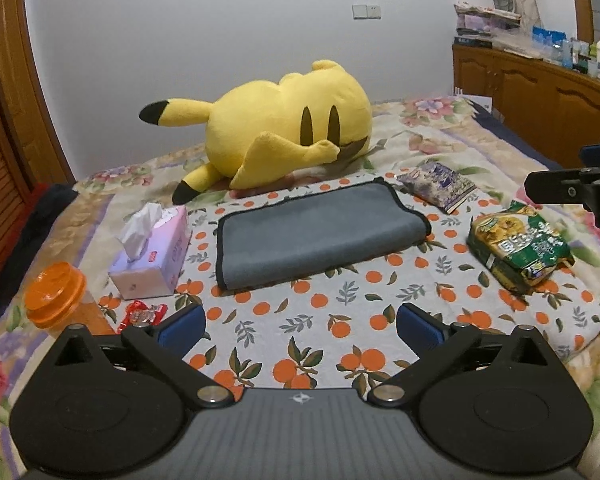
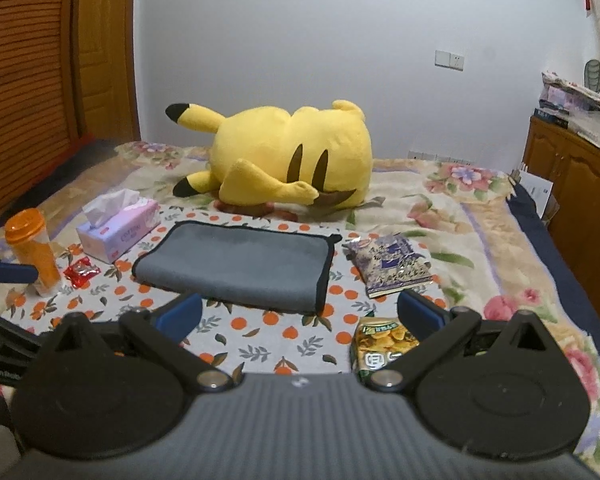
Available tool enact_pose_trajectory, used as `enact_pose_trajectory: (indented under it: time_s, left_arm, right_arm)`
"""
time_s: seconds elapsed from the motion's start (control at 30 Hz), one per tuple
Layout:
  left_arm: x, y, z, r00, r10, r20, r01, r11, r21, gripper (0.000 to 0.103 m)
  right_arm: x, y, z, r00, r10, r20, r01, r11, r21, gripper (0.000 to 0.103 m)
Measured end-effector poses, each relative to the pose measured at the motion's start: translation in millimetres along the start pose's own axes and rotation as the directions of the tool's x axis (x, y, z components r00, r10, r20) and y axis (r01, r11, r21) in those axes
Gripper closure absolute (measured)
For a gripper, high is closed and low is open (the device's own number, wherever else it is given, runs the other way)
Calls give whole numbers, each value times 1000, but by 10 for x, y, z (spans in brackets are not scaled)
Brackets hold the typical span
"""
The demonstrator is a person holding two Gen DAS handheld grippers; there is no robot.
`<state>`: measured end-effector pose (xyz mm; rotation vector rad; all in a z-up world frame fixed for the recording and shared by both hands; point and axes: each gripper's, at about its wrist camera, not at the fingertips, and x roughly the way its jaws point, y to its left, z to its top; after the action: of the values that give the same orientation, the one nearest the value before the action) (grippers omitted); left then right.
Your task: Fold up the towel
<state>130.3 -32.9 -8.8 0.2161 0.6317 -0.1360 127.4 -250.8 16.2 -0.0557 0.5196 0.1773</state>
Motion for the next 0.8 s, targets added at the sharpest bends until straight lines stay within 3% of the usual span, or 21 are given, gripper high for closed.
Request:
enact_pose_trajectory:
  time_s: [0.4,0.8]
  left_arm:
    - [-416,-18,-24,999,17,32,-16,999,-38,0]
    - [-594,-94,-208,999,-14,30,15,999,-41,0]
  right_arm:
    - [-310,29,-58,1000,3,23,-4,1000,9,0]
    - [-469,22,-337,1000,-1,-5,1,1000,31,0]
